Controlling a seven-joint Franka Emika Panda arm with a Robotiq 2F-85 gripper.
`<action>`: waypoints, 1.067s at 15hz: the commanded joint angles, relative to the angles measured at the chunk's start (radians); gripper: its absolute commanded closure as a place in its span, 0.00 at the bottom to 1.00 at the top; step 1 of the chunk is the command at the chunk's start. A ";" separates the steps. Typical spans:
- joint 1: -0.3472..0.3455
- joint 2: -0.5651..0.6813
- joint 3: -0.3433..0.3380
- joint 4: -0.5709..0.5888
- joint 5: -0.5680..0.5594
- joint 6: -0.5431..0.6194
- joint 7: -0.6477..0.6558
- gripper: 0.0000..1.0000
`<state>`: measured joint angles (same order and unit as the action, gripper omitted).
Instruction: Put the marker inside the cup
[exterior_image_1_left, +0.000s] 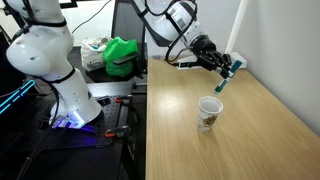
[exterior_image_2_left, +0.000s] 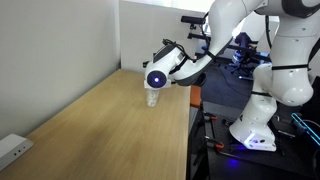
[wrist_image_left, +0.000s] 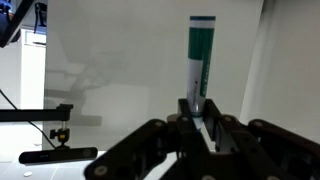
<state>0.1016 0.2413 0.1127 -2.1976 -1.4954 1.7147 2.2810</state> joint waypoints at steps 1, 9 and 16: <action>0.000 0.028 0.001 0.008 -0.034 0.022 0.044 0.95; 0.011 0.098 0.012 0.031 -0.029 0.008 0.099 0.95; 0.015 0.141 0.014 0.047 -0.008 -0.001 0.140 0.95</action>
<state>0.1157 0.3611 0.1223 -2.1726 -1.5162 1.7211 2.3903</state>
